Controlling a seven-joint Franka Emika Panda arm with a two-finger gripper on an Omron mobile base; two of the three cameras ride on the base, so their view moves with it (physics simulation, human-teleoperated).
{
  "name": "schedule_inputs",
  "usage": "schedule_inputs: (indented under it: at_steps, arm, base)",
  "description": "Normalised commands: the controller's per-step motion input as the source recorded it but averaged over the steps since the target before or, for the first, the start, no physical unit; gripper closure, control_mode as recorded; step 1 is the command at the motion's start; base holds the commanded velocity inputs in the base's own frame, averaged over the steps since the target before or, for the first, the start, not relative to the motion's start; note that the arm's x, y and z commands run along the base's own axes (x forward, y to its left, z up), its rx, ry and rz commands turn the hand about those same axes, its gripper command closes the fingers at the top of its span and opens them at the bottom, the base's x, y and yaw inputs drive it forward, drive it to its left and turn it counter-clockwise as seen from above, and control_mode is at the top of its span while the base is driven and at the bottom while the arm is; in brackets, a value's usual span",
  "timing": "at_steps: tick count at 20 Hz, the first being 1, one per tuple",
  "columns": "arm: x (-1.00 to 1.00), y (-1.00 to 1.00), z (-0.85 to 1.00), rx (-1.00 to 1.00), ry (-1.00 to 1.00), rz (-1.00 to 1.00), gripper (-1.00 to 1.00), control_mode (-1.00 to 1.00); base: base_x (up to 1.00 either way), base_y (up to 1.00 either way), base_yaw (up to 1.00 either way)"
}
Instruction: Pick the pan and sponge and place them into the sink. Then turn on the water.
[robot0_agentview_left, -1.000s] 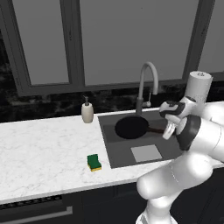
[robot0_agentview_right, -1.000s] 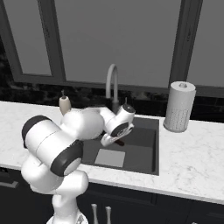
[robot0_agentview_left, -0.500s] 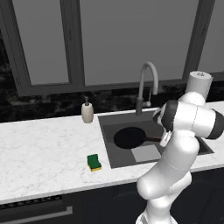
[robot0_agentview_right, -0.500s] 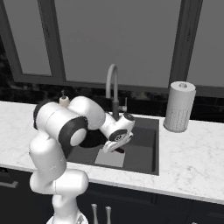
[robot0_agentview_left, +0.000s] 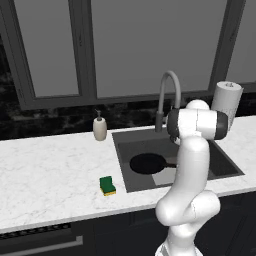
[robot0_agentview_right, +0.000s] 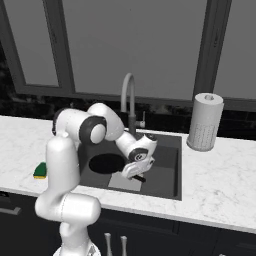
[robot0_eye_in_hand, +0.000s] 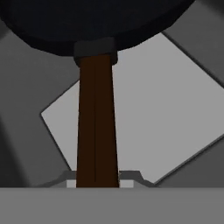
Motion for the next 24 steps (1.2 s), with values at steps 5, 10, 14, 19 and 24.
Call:
schedule_inputs:
  at_steps: [5, 10, 14, 19, 24]
  arm:
    - [0.61, 0.00, -0.18, 0.03, 0.01, -0.02, 1.00, -1.00]
    - [0.56, 0.07, -0.10, 0.02, -0.01, -0.03, 1.00, -1.00]
    - [0.08, 0.29, -0.36, 0.00, 0.00, -0.01, 1.00, -1.00]
    - [-0.01, 0.37, -0.36, 0.00, -0.03, 0.00, 1.00, -1.00]
    - [0.00, 0.29, -0.28, 0.00, -0.03, 0.00, 1.00, -1.00]
  base:
    - [0.00, 0.00, 0.00]
    - [0.00, 0.00, 0.00]
    - [0.00, 0.00, 0.00]
    - [0.00, 0.00, 0.00]
    - [0.00, 0.00, 0.00]
